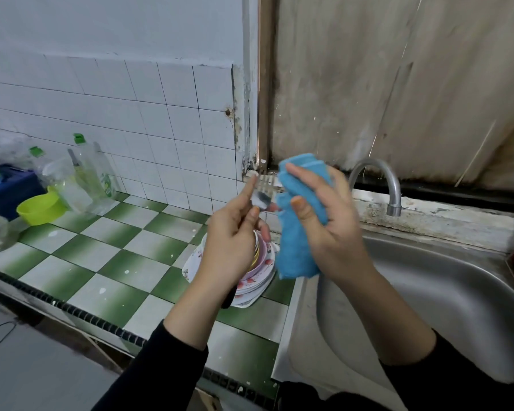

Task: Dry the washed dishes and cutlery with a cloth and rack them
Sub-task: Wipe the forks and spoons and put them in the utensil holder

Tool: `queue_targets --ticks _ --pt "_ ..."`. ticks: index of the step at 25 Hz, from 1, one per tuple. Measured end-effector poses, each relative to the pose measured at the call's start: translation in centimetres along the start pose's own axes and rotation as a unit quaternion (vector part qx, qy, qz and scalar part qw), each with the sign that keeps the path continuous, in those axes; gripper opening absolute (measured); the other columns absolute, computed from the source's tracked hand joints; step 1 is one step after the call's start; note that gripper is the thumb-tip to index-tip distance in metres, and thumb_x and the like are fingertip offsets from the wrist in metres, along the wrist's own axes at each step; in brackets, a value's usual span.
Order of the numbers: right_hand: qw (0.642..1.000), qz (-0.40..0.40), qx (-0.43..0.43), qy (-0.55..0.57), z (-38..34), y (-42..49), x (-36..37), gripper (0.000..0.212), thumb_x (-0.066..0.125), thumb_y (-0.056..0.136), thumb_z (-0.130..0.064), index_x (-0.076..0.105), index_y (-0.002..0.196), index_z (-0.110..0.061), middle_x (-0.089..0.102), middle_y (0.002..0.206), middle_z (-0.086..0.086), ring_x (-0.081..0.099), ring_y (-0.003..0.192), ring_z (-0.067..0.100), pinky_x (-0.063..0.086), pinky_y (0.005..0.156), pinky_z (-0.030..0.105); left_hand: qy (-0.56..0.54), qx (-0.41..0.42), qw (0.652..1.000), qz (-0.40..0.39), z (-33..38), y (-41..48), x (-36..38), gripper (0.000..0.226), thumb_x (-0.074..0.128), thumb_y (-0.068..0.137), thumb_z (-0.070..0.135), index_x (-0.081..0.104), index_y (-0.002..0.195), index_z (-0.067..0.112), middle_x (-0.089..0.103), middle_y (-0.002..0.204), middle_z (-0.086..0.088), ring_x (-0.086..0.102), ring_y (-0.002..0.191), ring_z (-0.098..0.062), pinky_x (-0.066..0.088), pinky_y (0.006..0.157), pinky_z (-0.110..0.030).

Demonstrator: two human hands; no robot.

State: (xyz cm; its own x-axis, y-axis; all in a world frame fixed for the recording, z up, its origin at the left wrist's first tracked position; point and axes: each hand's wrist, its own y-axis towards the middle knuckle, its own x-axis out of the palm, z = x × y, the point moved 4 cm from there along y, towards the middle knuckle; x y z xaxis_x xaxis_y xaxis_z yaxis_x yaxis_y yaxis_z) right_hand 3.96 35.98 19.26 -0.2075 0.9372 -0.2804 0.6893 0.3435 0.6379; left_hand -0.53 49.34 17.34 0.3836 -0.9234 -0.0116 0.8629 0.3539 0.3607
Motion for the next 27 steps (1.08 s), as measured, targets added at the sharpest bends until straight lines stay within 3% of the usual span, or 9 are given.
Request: queue_targets --ticks 3,5,10,13,18,20,22,25,27 --pt "0.994 -0.058 -0.005 -0.091 0.0 0.9 2.2 0.04 0.041 0.097 -0.042 0.054 0.134 -0.031 0.036 0.126 0.004 0.04 0.124 0.02 0.034 0.111 0.035 0.03 0.045 0.998 -0.019 0.5 -1.2 0.7 0.036 0.043 0.09 0.009 0.066 0.103 0.034 0.055 0.059 0.01 0.046 0.052 -0.009 0.04 0.051 -0.025" --pt "0.997 -0.038 0.036 -0.062 0.4 1.4 2.4 0.04 0.043 0.098 -0.037 0.054 0.135 -0.028 0.036 0.124 0.004 0.041 0.122 0.016 0.033 0.111 0.029 0.022 0.043 0.998 -0.026 0.5 -1.4 0.4 0.042 0.043 0.09 0.012 0.06 0.113 0.043 0.055 0.057 0.012 0.043 0.048 -0.009 0.04 0.048 -0.022" --pt "0.997 -0.071 0.019 -0.037 1.1 0.1 3.1 0.043 0.051 0.094 -0.039 0.048 0.136 -0.035 0.04 0.122 -0.001 0.044 0.122 0.013 0.034 0.109 0.024 -0.004 0.006 1.0 -0.019 0.1 -1.8 -0.1 0.042 0.042 0.097 -0.002 0.062 0.116 0.029 0.058 0.058 0.009 0.047 0.045 -0.009 0.041 0.045 -0.019" --pt "0.998 0.014 0.062 -0.01 1.4 1.5 1.8 0.039 0.054 0.09 -0.036 0.057 0.129 -0.03 0.045 0.111 -0.006 0.049 0.105 -0.005 0.038 0.094 0.01 0.01 0.008 1.0 -0.006 0.1 -2.1 -0.2 0.052 0.043 0.097 -0.008 0.057 0.119 0.037 0.051 0.05 0.008 0.045 0.04 -0.011 0.039 0.047 -0.016" --pt "0.999 -0.018 0.009 -0.029 0.3 0.3 2.0 0.036 0.059 0.09 -0.037 0.056 0.126 -0.035 0.047 0.111 -0.005 0.05 0.104 -0.002 0.042 0.095 0.015 -0.037 -0.007 0.999 -0.004 0.8 -1.9 0.0 0.045 0.041 0.098 -0.007 0.057 0.123 0.028 0.053 0.052 0.009 0.041 0.039 -0.007 0.037 0.041 -0.017" --pt "0.998 0.025 0.008 -0.053 0.8 0.6 1.2 0.032 0.057 0.091 -0.037 0.058 0.123 -0.036 0.048 0.107 -0.009 0.051 0.099 -0.002 0.042 0.09 0.012 -0.033 -0.002 0.999 -0.009 1.1 -2.2 0.1 0.049 0.041 0.096 -0.011 0.058 0.121 0.028 0.052 0.053 0.004 0.041 0.037 -0.01 0.037 0.041 -0.016" --pt "0.994 0.089 0.043 -0.04 1.6 1.5 0.0 0.028 0.058 0.094 -0.025 0.064 0.121 -0.027 0.052 0.106 -0.003 0.053 0.095 -0.001 0.04 0.087 0.008 -0.034 0.003 0.999 -0.004 1.5 -2.4 0.2 0.05 0.042 0.095 -0.011 0.056 0.121 0.029 0.061 0.059 0.004 0.044 0.036 -0.012 0.038 0.042 -0.015" --pt "0.985 0.138 0.099 0.016 2.8 1.5 -1.2 0.028 0.058 0.094 -0.022 0.066 0.121 -0.022 0.058 0.113 0.005 0.058 0.104 0.007 0.046 0.092 0.021 -0.041 0.019 0.998 0.034 2.3 -2.1 0.4 0.051 0.043 0.098 -0.005 0.051 0.124 0.038 0.074 0.079 -0.001 0.062 0.055 -0.014 0.048 0.049 -0.018" --pt "0.982 0.145 0.112 0.05 3.0 0.6 -1.1 0.029 0.058 0.092 -0.028 0.066 0.119 -0.032 0.059 0.116 0.002 0.06 0.107 0.015 0.051 0.093 0.037 -0.04 0.014 0.996 0.072 2.2 -1.6 0.1 0.055 0.042 0.099 -0.002 0.05 0.123 0.046 0.074 0.085 -0.005 0.071 0.077 -0.011 0.056 0.068 -0.024"
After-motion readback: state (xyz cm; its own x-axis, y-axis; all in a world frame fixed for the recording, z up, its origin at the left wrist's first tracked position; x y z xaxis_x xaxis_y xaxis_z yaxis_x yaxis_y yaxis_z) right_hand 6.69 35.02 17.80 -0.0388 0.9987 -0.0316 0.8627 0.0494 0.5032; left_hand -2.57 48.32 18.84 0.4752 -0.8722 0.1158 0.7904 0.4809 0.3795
